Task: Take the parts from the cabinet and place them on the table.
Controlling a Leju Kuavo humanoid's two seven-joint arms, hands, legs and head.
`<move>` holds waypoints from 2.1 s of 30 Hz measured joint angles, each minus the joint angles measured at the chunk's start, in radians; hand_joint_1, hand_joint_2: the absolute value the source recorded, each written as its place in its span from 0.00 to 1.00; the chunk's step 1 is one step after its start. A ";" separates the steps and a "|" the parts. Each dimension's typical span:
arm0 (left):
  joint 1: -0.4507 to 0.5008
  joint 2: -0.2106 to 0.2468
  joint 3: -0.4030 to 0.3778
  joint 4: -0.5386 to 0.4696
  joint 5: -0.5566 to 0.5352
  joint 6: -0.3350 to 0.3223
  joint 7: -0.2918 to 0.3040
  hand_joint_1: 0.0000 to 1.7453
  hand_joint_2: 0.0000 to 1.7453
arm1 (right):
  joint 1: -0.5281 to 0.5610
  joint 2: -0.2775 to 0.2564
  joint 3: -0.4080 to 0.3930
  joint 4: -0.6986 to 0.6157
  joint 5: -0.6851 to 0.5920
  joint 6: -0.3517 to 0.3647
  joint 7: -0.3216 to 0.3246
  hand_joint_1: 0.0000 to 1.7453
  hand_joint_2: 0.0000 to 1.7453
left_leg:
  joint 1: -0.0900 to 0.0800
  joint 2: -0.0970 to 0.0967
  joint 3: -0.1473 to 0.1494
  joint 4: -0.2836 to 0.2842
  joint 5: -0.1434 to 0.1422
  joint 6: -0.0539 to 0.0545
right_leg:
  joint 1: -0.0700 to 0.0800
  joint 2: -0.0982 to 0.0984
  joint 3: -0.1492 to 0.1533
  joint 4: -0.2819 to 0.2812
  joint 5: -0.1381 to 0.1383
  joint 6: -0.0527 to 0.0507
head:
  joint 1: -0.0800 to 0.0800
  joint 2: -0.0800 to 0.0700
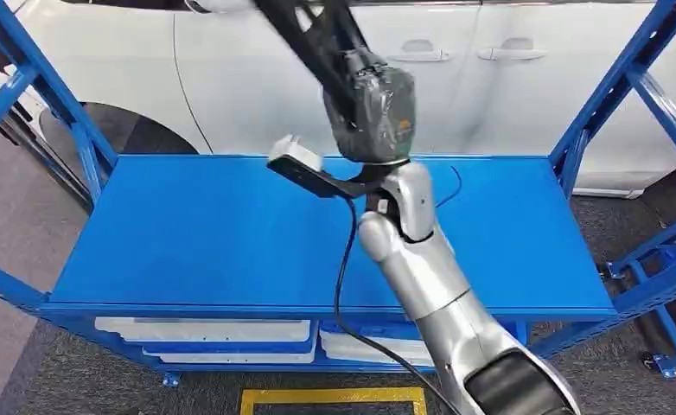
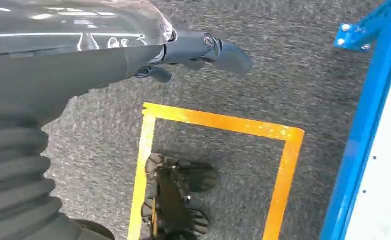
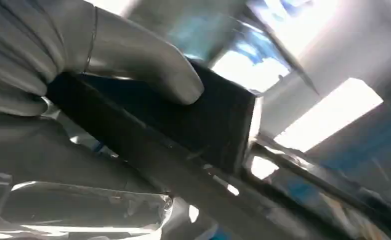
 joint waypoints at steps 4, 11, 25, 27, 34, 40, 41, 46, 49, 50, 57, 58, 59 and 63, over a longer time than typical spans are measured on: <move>0.006 0.001 0.001 0.000 0.024 -0.013 -0.013 0.00 1.00 | 0.109 -0.053 -0.003 -0.313 -0.671 0.199 -0.293 1.00 1.00 | 0.001 -0.001 0.002 -0.019 -0.006 0.023 | -0.002 0.001 0.001 -0.001 -0.002 0.018 | 0.000 0.000; 0.005 0.013 0.004 0.000 0.039 -0.028 -0.045 0.00 1.00 | 0.401 -0.130 0.056 -0.481 -1.205 1.091 -0.288 1.00 1.00 | 0.006 0.001 0.013 -0.030 -0.006 0.041 | -0.021 0.001 -0.147 0.300 -0.123 0.044 | 0.000 0.000; 0.024 0.023 0.005 0.000 0.046 -0.006 -0.031 0.00 1.00 | 0.455 -0.150 0.139 -0.460 -1.279 1.167 -0.215 1.00 1.00 | 0.009 0.001 -0.038 0.116 -0.121 -0.009 | -0.021 0.002 -0.028 -0.001 0.030 -0.006 | 0.000 0.000; 0.024 0.023 0.005 0.000 0.046 -0.006 -0.031 0.00 1.00 | 0.455 -0.150 0.139 -0.460 -1.279 1.167 -0.215 1.00 1.00 | 0.009 0.001 -0.038 0.116 -0.121 -0.009 | -0.021 0.002 -0.028 -0.001 0.030 -0.006 | 0.000 0.000; 0.027 0.034 0.008 0.000 0.040 -0.002 -0.020 0.00 1.00 | 0.473 -0.179 0.125 -0.491 -1.250 1.160 -0.290 1.00 1.00 | -0.018 0.003 0.102 -0.034 -0.081 0.033 | -0.001 0.002 -0.065 0.000 0.079 0.011 | 0.000 0.000; 0.021 0.035 0.008 0.000 0.033 -0.008 -0.012 0.00 1.00 | 0.478 -0.193 0.099 -0.521 -1.244 1.150 -0.333 1.00 1.00 | -0.009 0.014 0.056 -0.050 -0.019 0.058 | -0.012 0.006 -0.141 0.215 -0.105 0.043 | 0.000 0.000; 0.021 0.035 0.008 0.000 0.033 -0.008 -0.008 0.00 1.00 | 0.480 -0.194 0.095 -0.525 -1.242 1.146 -0.336 1.00 1.00 | -0.009 0.015 0.043 -0.049 -0.011 0.057 | -0.014 0.005 -0.153 0.277 -0.131 0.047 | 0.000 0.000; 0.023 0.037 0.008 0.000 0.033 -0.008 0.003 0.00 1.00 | 0.479 -0.196 0.089 -0.538 -1.234 1.142 -0.343 1.00 1.00 | -0.009 0.016 -0.003 -0.030 0.015 0.045 | -0.021 0.002 0.060 0.036 -0.041 0.042 | 0.000 0.000; 0.025 0.040 0.008 0.000 0.030 -0.008 0.011 0.00 1.00 | 0.478 -0.198 0.086 -0.549 -1.230 1.138 -0.351 1.00 1.00 | -0.010 0.015 -0.010 -0.029 0.031 0.025 | -0.010 0.003 0.077 -0.014 -0.052 0.025 | 0.000 0.000; 0.025 0.040 0.008 0.000 0.030 -0.008 0.014 0.00 1.00 | 0.480 -0.198 0.085 -0.551 -1.230 1.138 -0.353 1.00 1.00 | -0.009 0.015 -0.011 -0.033 0.038 0.019 | -0.007 0.004 0.073 -0.011 -0.047 0.018 | 0.000 0.000; 0.029 0.043 0.007 0.000 0.025 -0.011 0.020 0.00 1.00 | 0.490 -0.199 0.084 -0.554 -1.227 1.144 -0.359 1.00 1.00 | -0.006 0.012 -0.103 0.275 -0.173 -0.004 | -0.012 -0.002 0.008 -0.021 0.017 -0.016 | 0.000 0.000; 0.029 0.043 0.007 0.000 0.024 -0.013 0.021 0.00 1.00 | 0.493 -0.199 0.084 -0.554 -1.227 1.144 -0.359 1.00 1.00 | -0.006 0.012 -0.086 0.273 -0.150 -0.004 | -0.012 -0.002 -0.004 -0.020 0.026 -0.014 | 0.000 0.000; 0.029 0.043 0.006 0.000 0.024 -0.014 0.020 0.00 1.00 | 0.495 -0.199 0.083 -0.554 -1.227 1.145 -0.360 1.00 1.00 | -0.006 0.012 -0.050 0.232 -0.114 -0.003 | -0.012 0.000 -0.016 -0.018 0.034 -0.012 | 0.000 0.000; 0.024 0.043 0.004 0.000 0.022 -0.018 0.018 0.00 1.00 | 0.504 -0.199 0.076 -0.560 -1.225 1.147 -0.368 1.00 1.00 | -0.013 0.007 0.140 -0.057 -0.091 0.016 | -0.007 -0.001 -0.045 -0.006 0.059 0.007 | 0.000 0.000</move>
